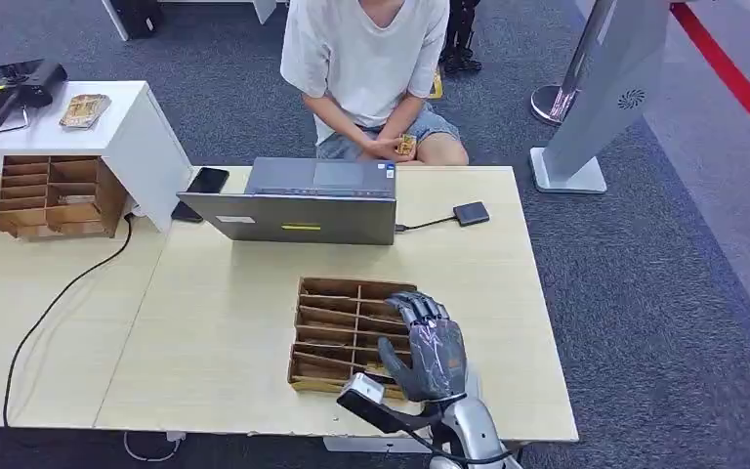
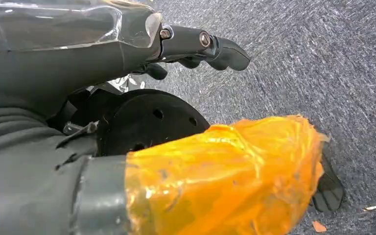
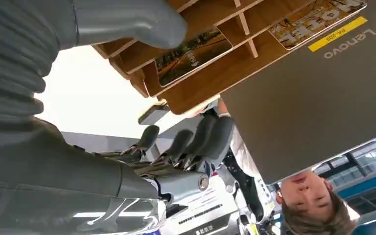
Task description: Pass the card to the sensor for recognition and then transmit it.
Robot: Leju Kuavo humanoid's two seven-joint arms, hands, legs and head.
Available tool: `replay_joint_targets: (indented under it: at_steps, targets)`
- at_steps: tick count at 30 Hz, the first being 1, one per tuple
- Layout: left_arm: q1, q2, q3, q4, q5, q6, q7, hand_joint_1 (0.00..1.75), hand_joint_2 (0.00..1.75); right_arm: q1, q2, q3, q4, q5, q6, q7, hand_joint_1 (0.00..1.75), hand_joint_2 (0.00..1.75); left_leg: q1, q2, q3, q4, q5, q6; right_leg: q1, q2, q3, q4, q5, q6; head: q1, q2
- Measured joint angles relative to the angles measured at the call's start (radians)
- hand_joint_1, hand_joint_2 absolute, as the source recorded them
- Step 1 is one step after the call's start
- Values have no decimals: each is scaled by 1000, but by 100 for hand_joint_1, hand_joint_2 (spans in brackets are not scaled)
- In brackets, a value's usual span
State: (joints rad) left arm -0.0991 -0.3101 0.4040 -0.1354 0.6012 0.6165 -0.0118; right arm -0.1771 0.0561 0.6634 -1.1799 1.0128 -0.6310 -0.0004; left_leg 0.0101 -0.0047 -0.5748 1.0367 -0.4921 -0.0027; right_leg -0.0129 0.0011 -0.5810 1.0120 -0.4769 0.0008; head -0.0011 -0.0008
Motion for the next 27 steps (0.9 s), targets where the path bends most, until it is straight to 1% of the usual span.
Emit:
replay_joint_targets:
  at_steps: [1,2,4,7,10,13,17,18,19,23,26,27]
  targets:
    - [0,0,0,0,0,0,0,0,0,-2,1,0,1,0,3,0,63,175,0,0,0,0,0,0,0,0,0,0,0,0,0,0]
    - [0,0,0,0,1,0,1,0,0,-4,2,0,2,0,5,1,70,175,0,0,0,0,0,0,0,0,0,0,0,0,0,0]
    - [0,0,0,0,3,0,1,0,0,-9,3,0,4,1,10,2,70,175,0,0,0,0,0,0,0,0,0,0,0,0,0,0]
    - [0,0,0,0,6,0,1,0,0,-16,5,0,10,0,17,4,63,175,0,0,0,0,0,0,0,0,0,0,0,0,0,0]
    - [0,0,0,0,6,0,1,0,0,-19,8,0,15,0,20,3,65,175,0,0,0,0,0,0,0,0,0,0,0,0,0,0]
    - [0,0,0,0,6,0,1,0,0,-22,10,0,19,0,21,3,59,175,0,0,0,0,0,0,0,0,0,0,0,0,0,0]
    - [0,0,0,0,6,0,1,0,0,-27,13,0,26,-2,24,3,65,175,0,0,0,0,0,0,0,0,0,0,0,0,0,0]
    - [0,0,0,0,6,0,1,0,0,-28,13,0,28,-2,25,3,68,175,0,0,0,0,0,0,0,0,0,0,0,0,0,0]
    - [0,0,0,0,6,0,1,0,0,-28,15,0,30,-5,25,3,66,175,0,0,0,0,0,0,0,0,0,0,0,0,0,0]
    - [0,0,0,0,6,0,1,0,0,-30,18,0,37,-7,25,3,68,175,0,0,0,0,0,0,0,0,0,0,0,0,0,0]
    - [0,0,0,0,6,0,1,0,0,-31,19,0,41,-7,25,3,66,175,0,0,0,0,0,0,0,0,0,0,0,0,0,0]
    - [0,0,0,0,6,0,1,0,0,-31,19,0,42,-7,25,3,63,175,0,0,0,0,0,0,0,0,0,0,0,0,0,0]
